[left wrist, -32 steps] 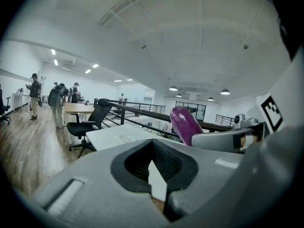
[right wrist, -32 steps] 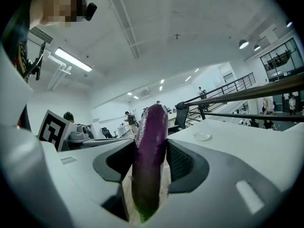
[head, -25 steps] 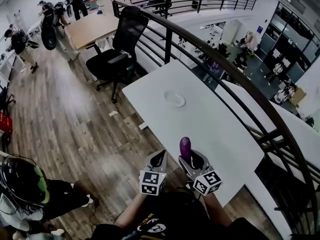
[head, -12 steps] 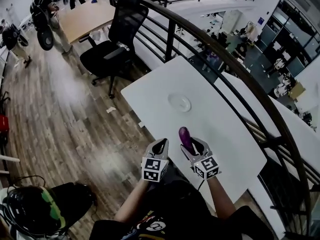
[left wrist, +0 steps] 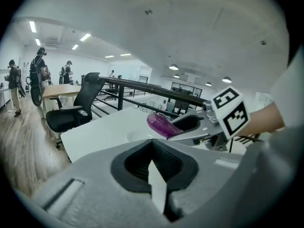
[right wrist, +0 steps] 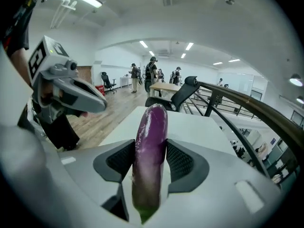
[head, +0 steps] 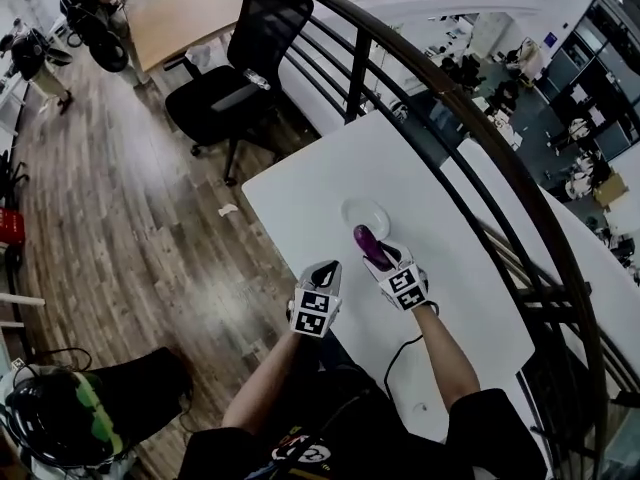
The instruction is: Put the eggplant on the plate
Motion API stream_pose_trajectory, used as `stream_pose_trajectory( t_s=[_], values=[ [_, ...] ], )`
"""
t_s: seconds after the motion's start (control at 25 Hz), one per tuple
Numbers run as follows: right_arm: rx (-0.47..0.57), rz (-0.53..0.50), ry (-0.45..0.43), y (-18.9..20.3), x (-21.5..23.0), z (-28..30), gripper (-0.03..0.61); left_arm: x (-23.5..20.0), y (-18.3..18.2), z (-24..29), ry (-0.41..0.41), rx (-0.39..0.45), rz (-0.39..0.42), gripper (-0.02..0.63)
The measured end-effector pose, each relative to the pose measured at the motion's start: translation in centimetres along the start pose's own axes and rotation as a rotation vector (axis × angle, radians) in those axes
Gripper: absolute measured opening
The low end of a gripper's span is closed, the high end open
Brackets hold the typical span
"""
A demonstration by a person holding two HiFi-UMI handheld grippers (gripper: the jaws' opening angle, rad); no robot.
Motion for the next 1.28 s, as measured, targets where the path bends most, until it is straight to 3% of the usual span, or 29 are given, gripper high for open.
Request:
stream_pose_trajectory(
  t_s=[0.16,0.32,0.48,0.64,0.88,1.0,1.28],
  values=[
    [-0.167,-0.064,0.023,1.0,5.5,6.2,0.209,-2.0,-0.2,2.8,0.005,-0.032,-0.007,0.005],
    [-0.288,-0.059,0.051,1.9,8.5,11.7,0.209,-4.2,-0.1,4.2,0.018,-0.070,-0.034,0.005],
    [-0.360,-0.032,0.058,2.9,9.0,14.5,0.202,-6.1,0.8,4.5,0.022,-0.097,-0.068,0.005],
    [-0.363,0.003,0.069,2.6,9.8,14.5,0.206,-7.0,0.3,4.9,0.027,-0.094,-0.073,0.005],
    [-0.185,0.026,0.156,-0.2,7.6,9.8,0.224,-5.9,-1.2,5.0,0.060,-0.070,-0.057,0.005],
    [-0.097,0.098,0.267,-1.3,5.1,6.0,0.145,-4.5,-2.0,5.2,0.081,-0.064,-0.036,0.005],
    [0.183,0.391,0.460,-2.2,-2.0,-5.4,0.003,0.1,-4.0,1.6,0.088,0.017,-0.018,0.005]
  ],
)
Point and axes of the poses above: the fingertips, and each gripper's own axes: z forward along the fingers, x to its right, y out of its underside, the point moved 6 cm from there along -z, backward along the fingers, and after that the axes turned 10 degrees about -y, right-handed, at the moved point
